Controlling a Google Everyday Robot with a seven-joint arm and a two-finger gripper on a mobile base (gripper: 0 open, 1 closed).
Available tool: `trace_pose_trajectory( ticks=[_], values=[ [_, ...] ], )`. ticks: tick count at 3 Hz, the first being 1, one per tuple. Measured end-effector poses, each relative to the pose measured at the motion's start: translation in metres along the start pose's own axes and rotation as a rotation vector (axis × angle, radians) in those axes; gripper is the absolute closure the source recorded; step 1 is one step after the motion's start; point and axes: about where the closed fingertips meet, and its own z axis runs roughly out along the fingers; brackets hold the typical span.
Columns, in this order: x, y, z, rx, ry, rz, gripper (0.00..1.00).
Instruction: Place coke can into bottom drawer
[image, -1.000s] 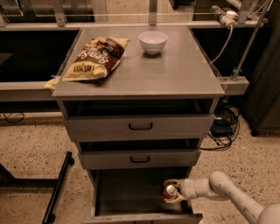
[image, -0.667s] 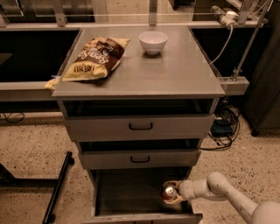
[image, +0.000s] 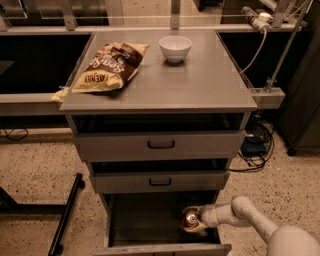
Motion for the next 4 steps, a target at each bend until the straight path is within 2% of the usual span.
trace_pose_trajectory(
  ticks=[2,4],
  values=[
    [0.026,-0.007,0.019,-0.036,0.04,0.0,1.0],
    [0.045,0.0,0.026,-0.052,0.08,-0.008,1.0]
  ],
)
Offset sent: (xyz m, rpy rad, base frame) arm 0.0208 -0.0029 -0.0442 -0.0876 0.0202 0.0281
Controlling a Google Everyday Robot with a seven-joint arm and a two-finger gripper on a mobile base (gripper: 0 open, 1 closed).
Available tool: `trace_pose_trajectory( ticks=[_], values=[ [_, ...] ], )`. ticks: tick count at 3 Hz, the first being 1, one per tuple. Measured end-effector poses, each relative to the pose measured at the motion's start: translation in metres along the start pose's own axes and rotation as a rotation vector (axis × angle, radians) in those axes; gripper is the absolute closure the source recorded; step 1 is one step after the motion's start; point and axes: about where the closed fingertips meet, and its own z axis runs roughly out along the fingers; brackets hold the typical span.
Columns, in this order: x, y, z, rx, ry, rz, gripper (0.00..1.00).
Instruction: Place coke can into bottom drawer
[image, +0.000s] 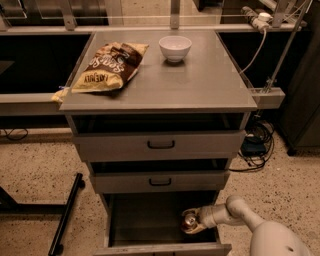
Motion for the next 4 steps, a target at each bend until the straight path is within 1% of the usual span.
trace_pose_trajectory(
  ticks=[2,3,4],
  values=[
    [0.021,0.009,0.01,-0.016,0.011,0.023,1.0],
    [0.017,0.008,0.007,-0.016,0.011,0.023,0.82],
    [0.016,0.008,0.007,-0.016,0.011,0.023,0.57]
  ],
)
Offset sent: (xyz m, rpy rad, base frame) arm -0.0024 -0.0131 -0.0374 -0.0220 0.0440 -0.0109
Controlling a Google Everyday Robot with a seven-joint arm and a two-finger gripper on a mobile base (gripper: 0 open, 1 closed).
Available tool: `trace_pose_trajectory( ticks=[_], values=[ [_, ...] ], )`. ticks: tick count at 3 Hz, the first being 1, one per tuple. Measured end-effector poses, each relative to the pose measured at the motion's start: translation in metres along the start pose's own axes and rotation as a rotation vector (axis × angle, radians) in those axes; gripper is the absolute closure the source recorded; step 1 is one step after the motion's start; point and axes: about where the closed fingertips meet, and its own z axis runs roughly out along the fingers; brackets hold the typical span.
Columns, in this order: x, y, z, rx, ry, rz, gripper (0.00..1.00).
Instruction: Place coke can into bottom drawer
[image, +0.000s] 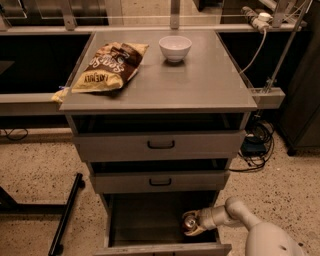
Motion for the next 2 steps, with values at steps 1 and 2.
trace_pose_trajectory(
  ticks=[1,2],
  values=[
    [0.0,0.0,0.0,0.0,0.0,0.0,0.34],
    [0.0,0.0,0.0,0.0,0.0,0.0,0.12]
  ],
)
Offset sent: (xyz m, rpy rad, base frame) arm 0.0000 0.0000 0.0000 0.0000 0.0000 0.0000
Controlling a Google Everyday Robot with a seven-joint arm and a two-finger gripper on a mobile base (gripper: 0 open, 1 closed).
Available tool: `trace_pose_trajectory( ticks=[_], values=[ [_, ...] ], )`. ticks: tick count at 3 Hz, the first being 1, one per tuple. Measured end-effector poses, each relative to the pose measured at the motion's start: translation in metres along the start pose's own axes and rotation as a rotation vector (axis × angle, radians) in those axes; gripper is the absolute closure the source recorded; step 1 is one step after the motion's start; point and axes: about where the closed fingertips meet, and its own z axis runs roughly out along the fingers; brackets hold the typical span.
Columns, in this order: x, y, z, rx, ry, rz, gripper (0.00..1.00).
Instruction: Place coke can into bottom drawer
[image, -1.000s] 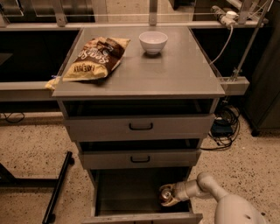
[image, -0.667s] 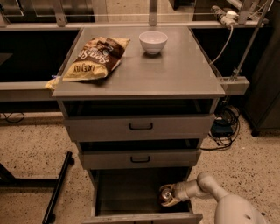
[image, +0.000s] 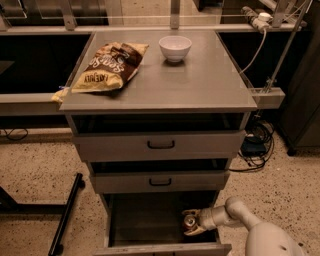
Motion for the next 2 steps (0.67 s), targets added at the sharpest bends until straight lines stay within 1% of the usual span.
trace_pose_trajectory(
  ticks=[1,2],
  values=[
    [0.0,0.0001,0.0001,0.0,0.0,0.0,0.0],
    [0.0,0.0001,0.0001,0.0,0.0,0.0,0.0]
  ],
)
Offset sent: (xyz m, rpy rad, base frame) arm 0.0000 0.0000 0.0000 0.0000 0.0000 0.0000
